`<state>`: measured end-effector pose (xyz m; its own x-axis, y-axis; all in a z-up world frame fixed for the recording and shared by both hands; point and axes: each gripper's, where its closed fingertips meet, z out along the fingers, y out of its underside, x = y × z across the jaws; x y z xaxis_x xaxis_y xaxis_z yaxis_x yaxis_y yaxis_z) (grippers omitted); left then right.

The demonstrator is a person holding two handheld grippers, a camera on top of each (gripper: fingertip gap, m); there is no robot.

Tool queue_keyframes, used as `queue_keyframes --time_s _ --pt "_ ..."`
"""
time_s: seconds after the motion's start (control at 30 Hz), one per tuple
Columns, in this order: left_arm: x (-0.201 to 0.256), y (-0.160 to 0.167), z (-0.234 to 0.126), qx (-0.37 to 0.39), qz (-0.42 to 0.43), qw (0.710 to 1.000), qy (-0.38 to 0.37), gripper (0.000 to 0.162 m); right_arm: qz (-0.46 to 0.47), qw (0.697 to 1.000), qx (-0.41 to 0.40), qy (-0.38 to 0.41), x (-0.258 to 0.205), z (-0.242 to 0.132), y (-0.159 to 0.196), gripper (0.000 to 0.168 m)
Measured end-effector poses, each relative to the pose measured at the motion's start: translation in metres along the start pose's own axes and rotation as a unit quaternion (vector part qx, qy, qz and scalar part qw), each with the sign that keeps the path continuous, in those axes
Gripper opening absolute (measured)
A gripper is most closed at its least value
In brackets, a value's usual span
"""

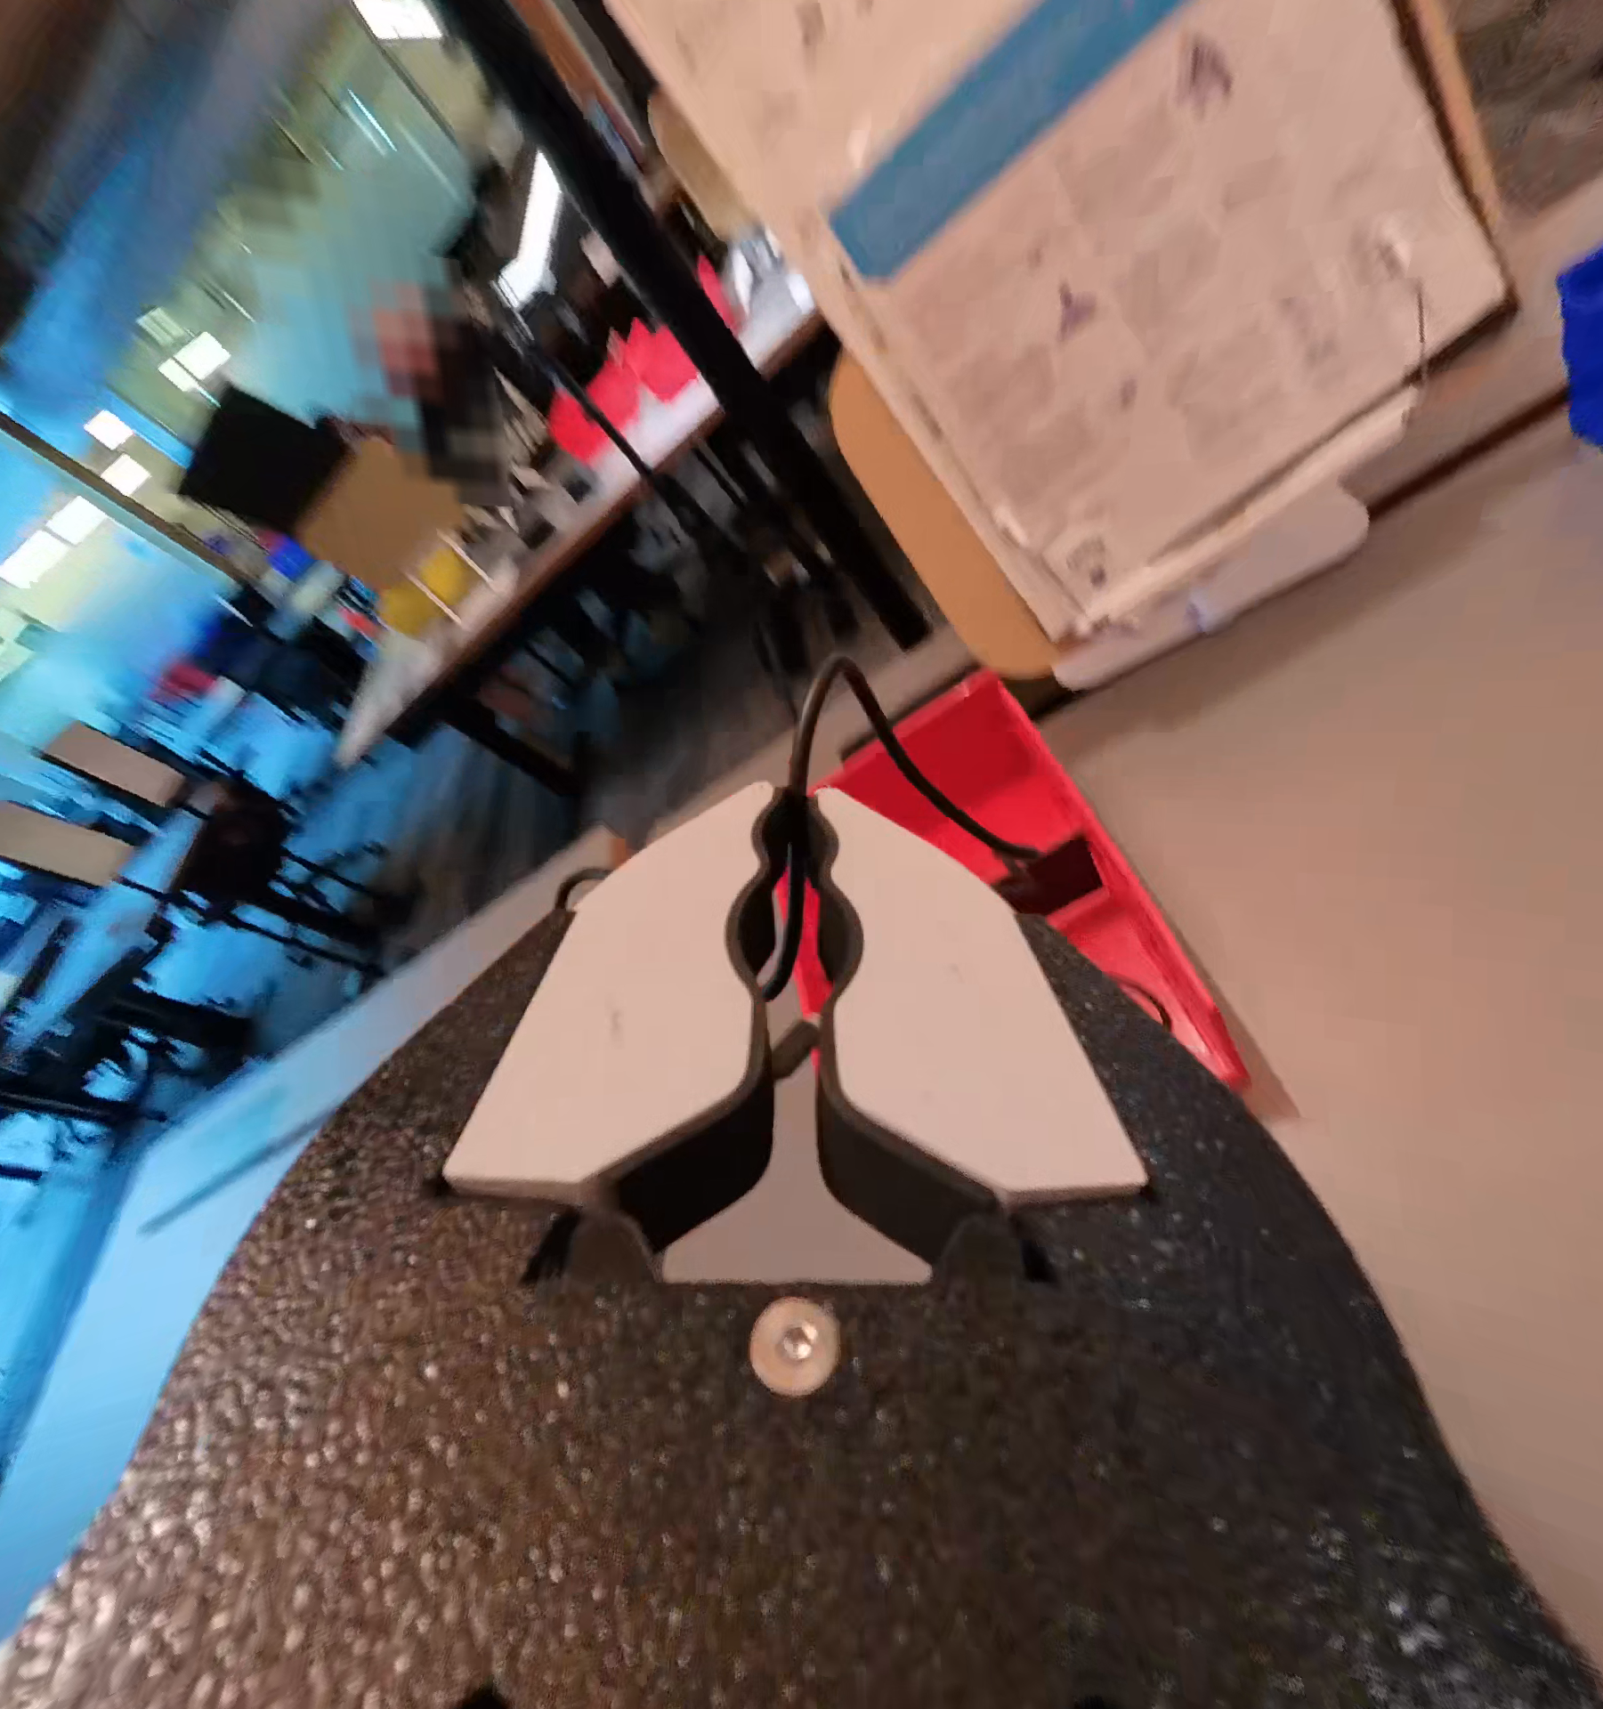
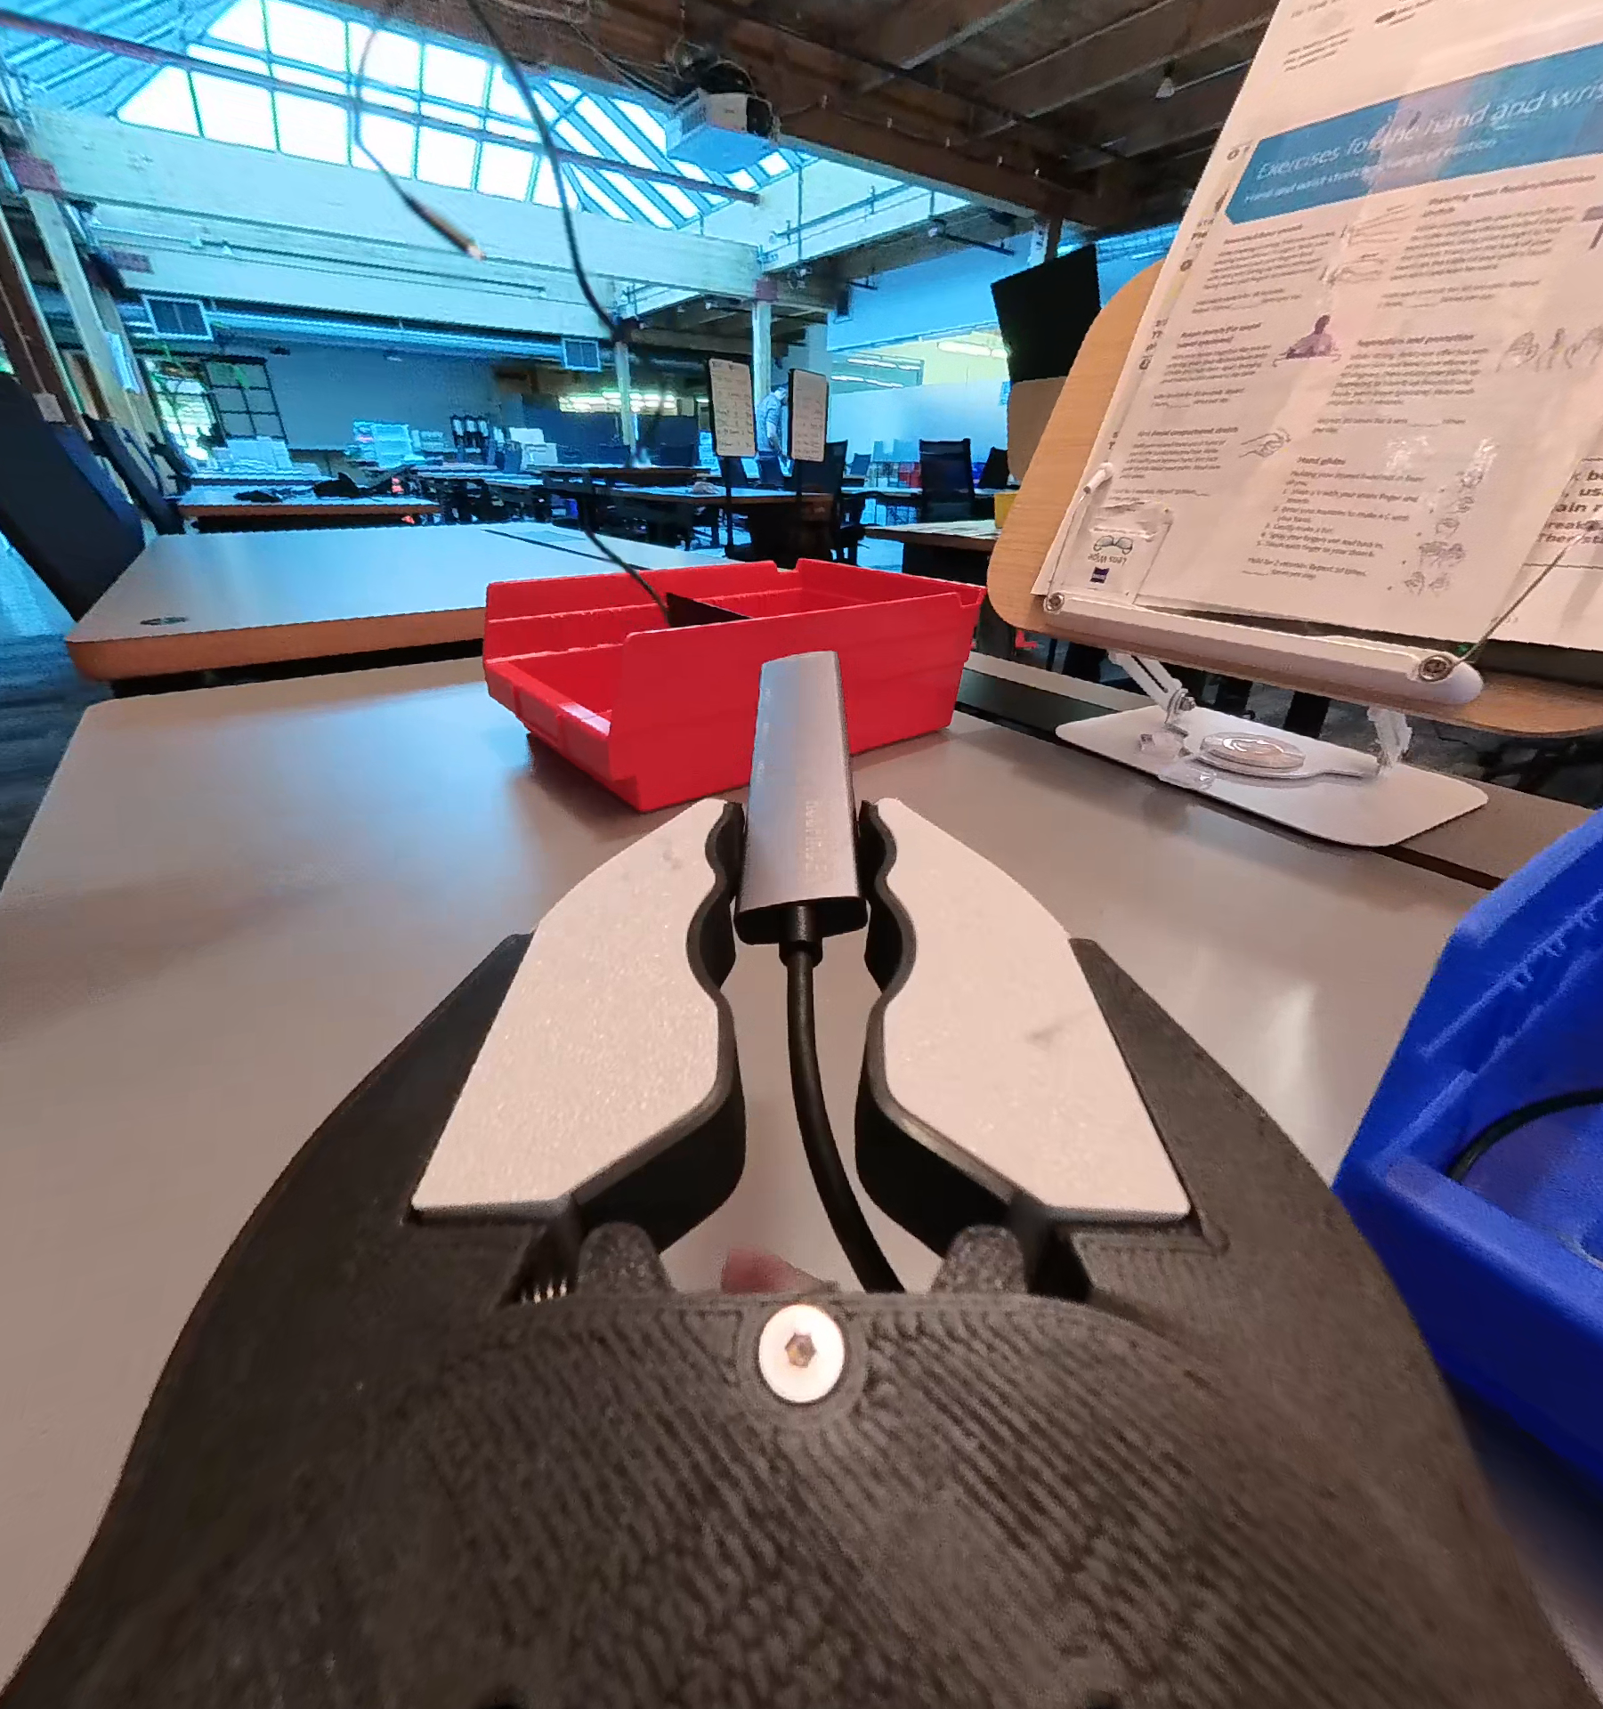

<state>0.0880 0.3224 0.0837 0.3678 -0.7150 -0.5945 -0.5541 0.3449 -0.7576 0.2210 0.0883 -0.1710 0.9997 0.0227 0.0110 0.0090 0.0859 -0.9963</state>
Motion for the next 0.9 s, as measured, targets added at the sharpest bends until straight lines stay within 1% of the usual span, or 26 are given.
queue_keyframes --time_s 0.03,0.13,0.23,0.3,0.37,0.47,0.5,0.6,0.7,0.73,0.8,0.83,0.9 --pt "0.004 -0.014 -0.009 0.022 0.006 1.000 0.000 0.002 -0.002 1.000 -0.001 -0.001 -0.001 0.000 0.000 0.024" --pt "0.041 -0.036 -0.019 0.058 0.007 0.996 0.072 0.003 -0.004 1.000 0.001 0.000 -0.001 0.000 0.000 0.024" --pt "0.091 -0.033 -0.015 0.104 0.039 0.983 0.148 0.003 0.009 1.000 0.019 0.007 0.004 -0.004 -0.005 0.024" --pt "0.132 -0.018 -0.013 0.145 0.049 0.966 0.209 0.003 0.023 0.999 0.035 0.018 0.009 -0.008 -0.008 0.024" --pt "0.174 0.003 -0.019 0.197 0.049 0.938 0.281 0.003 0.035 0.998 0.046 0.022 0.013 -0.011 -0.010 0.024" --pt "0.226 0.042 -0.036 0.267 0.064 0.896 0.348 0.002 0.043 0.997 0.052 0.028 0.016 -0.012 -0.011 0.024" --pt "0.238 0.058 -0.037 0.275 0.074 0.892 0.352 0.002 0.044 0.997 0.051 0.027 0.016 -0.012 -0.011 0.024" --pt "0.270 0.118 -0.039 0.216 0.102 0.881 0.407 0.003 0.041 0.997 0.051 0.031 0.017 -0.012 -0.011 0.024" --pt "0.271 0.168 -0.035 0.151 0.101 0.888 0.423 0.004 0.041 0.998 0.049 0.028 0.016 -0.012 -0.011 0.024" --pt "0.267 0.181 -0.034 0.129 0.094 0.889 0.429 0.010 0.039 0.998 0.048 0.026 0.015 -0.011 -0.011 0.024" --pt "0.258 0.207 -0.034 0.076 0.076 0.887 0.449 0.033 0.034 0.998 0.043 0.022 0.013 -0.010 -0.010 0.024" --pt "0.251 0.216 -0.033 0.051 0.063 0.889 0.451 0.042 0.032 0.998 0.040 0.022 0.012 -0.009 -0.009 0.024" --pt "0.230 0.221 -0.029 0.024 0.057 0.900 0.431 0.048 0.027 0.999 0.034 0.020 0.011 -0.008 -0.008 0.024"
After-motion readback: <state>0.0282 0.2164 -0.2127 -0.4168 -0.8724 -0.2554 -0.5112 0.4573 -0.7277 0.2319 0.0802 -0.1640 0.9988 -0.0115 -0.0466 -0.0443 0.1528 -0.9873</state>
